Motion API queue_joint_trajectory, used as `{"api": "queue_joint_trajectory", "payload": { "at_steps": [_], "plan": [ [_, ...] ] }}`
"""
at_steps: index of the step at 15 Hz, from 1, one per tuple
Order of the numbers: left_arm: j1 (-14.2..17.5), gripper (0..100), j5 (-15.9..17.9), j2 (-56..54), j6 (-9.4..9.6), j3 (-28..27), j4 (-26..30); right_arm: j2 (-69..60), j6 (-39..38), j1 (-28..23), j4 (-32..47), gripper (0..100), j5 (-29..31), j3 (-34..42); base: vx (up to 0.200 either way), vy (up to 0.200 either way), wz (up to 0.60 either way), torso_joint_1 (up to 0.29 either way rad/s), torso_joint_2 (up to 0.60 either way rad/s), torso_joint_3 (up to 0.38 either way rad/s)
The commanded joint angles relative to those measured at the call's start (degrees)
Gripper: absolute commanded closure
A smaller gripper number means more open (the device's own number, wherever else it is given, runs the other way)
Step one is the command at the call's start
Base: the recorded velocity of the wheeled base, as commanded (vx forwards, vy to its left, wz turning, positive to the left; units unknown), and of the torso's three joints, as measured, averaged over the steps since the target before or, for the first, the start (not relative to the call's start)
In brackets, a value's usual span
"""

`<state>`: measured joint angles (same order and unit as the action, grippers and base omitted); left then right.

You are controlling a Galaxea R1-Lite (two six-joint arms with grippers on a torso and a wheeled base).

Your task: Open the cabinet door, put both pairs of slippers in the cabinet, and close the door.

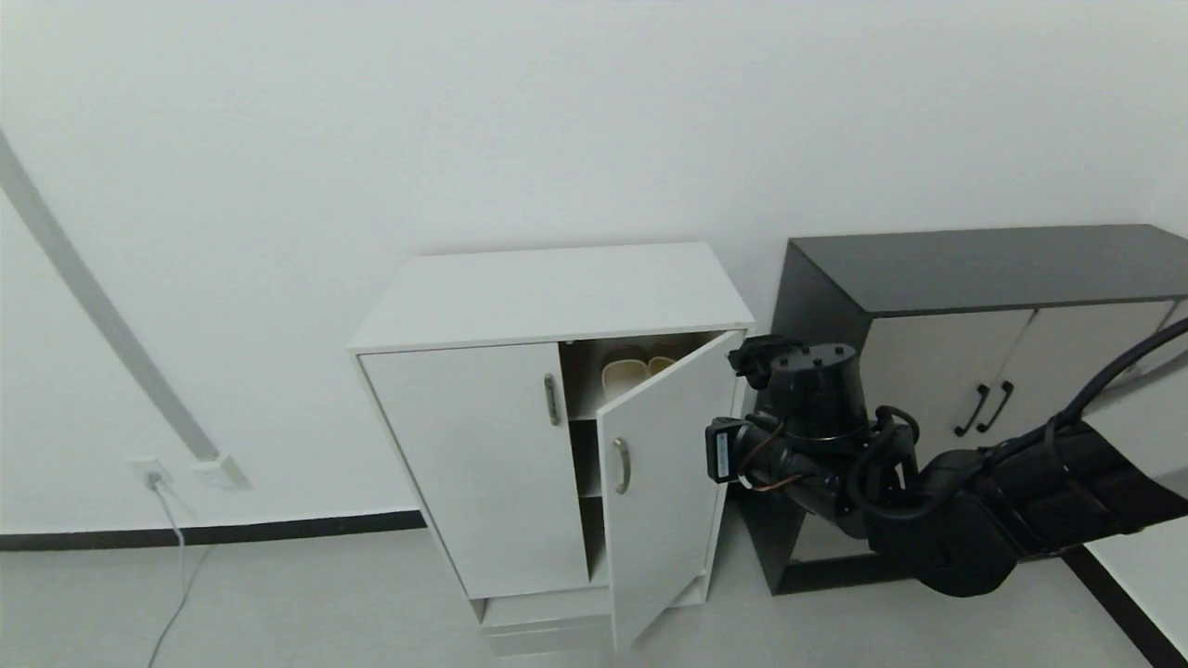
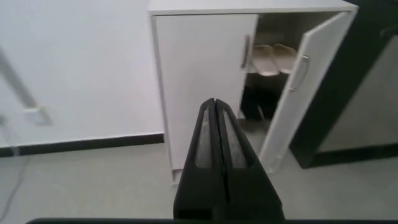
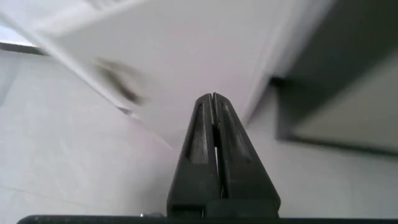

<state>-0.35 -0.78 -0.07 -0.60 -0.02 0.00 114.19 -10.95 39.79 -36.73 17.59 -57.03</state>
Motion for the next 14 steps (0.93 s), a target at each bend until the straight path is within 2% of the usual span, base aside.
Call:
{"api": "queue_joint_trajectory", "payload": {
  "at_steps": [1,5,9,10,14],
  "plan": [
    [0.0,100,0.0,0.1,-0.02,0.0,0.0,0.0,0.0,-0.1,-1.6,100,-0.4,0.9,0.0,0.0,0.0,0.0,0.0,0.0],
    [0.0,100,0.0,0.1,-0.02,0.0,0.0,0.0,3.6,-0.3,-11.2,100,-2.0,5.7,0.0,0.0,0.0,0.0,0.0,0.0],
    [0.0,100,0.0,0.1,0.07,0.0,0.0,-1.8,3.5,-0.7,-12.4,100,-3.3,8.2,0.0,0.0,0.0,0.0,0.0,0.0],
    [0.0,100,0.0,0.1,0.16,-0.1,0.0,-4.3,3.5,-0.9,-14.2,100,-7.7,13.3,0.0,0.0,0.0,0.0,0.0,0.0],
    [0.0,100,0.1,0.1,0.25,0.0,0.0,-7.0,3.7,-0.9,-18.7,100,-10.6,20.8,0.0,0.0,0.0,0.0,0.0,0.0]
  ]
}}
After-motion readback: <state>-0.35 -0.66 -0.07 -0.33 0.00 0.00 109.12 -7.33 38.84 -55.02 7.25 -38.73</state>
